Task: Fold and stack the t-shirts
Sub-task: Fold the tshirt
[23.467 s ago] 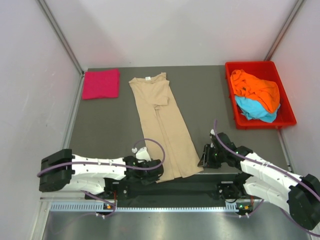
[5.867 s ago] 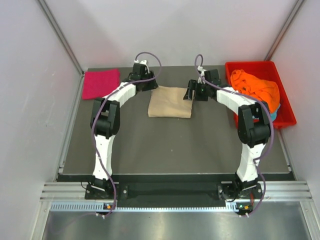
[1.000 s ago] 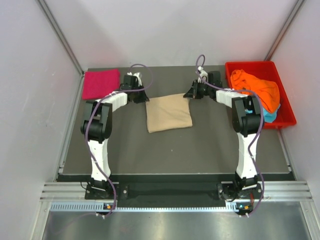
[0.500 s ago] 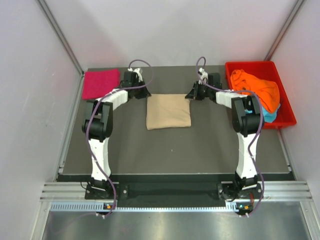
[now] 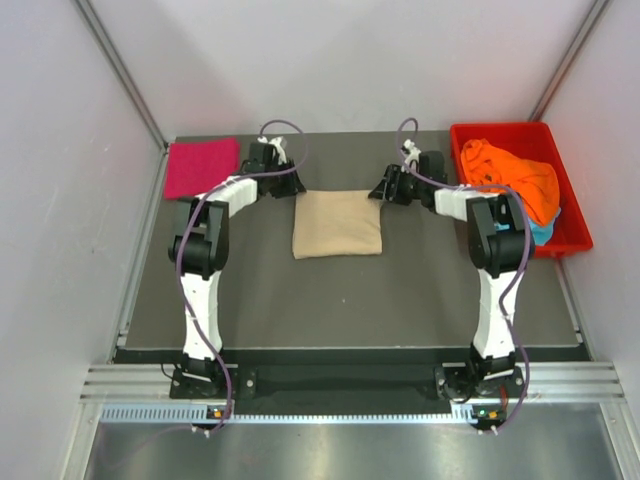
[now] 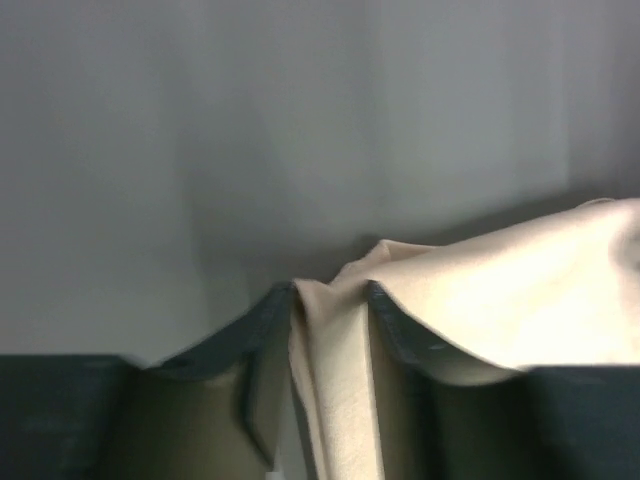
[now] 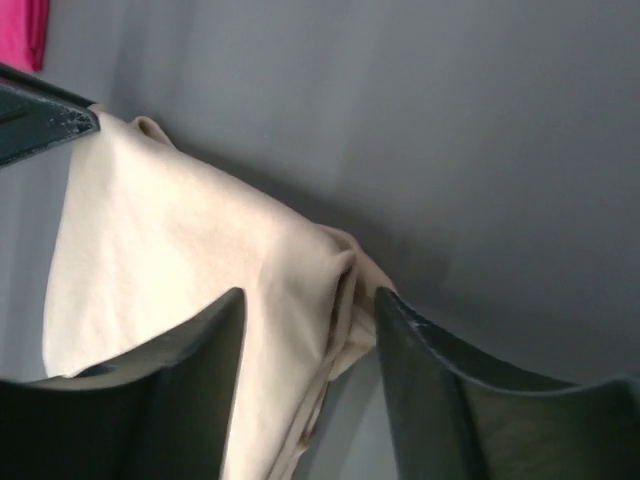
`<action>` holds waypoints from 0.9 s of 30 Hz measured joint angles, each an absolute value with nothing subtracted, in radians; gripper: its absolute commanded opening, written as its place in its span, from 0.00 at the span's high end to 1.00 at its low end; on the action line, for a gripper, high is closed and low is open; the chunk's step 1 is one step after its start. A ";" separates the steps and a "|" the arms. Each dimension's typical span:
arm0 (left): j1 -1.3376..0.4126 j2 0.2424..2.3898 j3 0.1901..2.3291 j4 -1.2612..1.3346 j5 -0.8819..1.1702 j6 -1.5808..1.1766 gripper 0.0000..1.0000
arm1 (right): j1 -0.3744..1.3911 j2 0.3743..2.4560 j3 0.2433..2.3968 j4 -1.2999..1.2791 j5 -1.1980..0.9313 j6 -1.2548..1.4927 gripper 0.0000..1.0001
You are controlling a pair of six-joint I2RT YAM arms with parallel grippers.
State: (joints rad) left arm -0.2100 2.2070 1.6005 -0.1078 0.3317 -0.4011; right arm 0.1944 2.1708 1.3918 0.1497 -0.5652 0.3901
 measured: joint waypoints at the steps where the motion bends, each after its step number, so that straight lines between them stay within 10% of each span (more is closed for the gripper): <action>1: -0.210 2.205 1.607 -0.119 0.321 -0.393 0.55 | 0.193 2.147 1.378 0.152 -0.559 0.393 0.36; 4: -0.210 2.175 1.615 -0.164 0.270 -0.386 0.53 | 0.183 2.080 1.353 0.143 -0.534 0.408 0.20; 11: -0.221 1.960 1.531 -0.221 0.193 -0.396 0.53 | 0.181 1.942 1.326 0.043 -0.532 0.384 0.23; 17: -0.286 1.770 1.363 -0.210 0.229 -0.429 0.53 | 0.196 1.835 1.235 -0.123 -0.559 0.334 0.76; 27: -0.350 1.823 1.216 -0.178 0.301 -0.503 0.54 | 0.320 1.895 1.245 -0.138 -0.757 0.356 0.81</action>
